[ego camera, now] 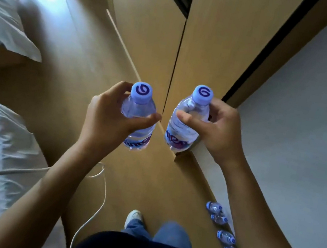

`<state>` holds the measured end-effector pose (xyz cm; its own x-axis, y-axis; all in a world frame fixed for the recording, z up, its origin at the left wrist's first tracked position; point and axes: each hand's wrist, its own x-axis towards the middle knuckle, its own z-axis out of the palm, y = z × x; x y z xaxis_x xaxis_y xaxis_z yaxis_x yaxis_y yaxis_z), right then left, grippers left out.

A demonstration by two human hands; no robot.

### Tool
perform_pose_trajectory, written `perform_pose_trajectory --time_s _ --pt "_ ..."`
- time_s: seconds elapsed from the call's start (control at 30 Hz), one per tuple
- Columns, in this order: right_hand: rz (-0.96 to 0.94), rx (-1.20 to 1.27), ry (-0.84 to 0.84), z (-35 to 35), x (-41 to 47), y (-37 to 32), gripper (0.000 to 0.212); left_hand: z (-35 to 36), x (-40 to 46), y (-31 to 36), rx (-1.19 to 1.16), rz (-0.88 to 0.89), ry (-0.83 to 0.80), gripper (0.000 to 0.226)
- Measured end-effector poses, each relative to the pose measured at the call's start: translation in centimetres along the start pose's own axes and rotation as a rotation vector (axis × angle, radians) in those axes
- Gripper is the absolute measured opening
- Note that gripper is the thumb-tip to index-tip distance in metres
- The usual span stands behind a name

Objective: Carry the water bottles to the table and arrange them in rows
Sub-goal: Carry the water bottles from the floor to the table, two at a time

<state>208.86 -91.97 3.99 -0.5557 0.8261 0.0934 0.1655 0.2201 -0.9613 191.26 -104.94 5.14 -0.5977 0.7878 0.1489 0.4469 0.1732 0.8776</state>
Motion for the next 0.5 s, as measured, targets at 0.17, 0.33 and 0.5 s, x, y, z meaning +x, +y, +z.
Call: perform_pose_trajectory --time_s 0.17,0.33,0.5 --pt "0.002 0.017 -0.122 6.0 5.9 -0.3 0.026 -4.4 2.8 -3.8 0.056 -0.061 0.143 0.052" --pt "0.016 0.050 -0.251 11.4 13.0 0.2 0.031 -6.6 6.8 -7.5 0.036 -0.121 0.260 0.054" --pt "-0.006 0.080 -0.386 16.5 22.7 0.3 0.030 -8.4 14.1 -10.7 0.053 -0.145 0.352 0.046"
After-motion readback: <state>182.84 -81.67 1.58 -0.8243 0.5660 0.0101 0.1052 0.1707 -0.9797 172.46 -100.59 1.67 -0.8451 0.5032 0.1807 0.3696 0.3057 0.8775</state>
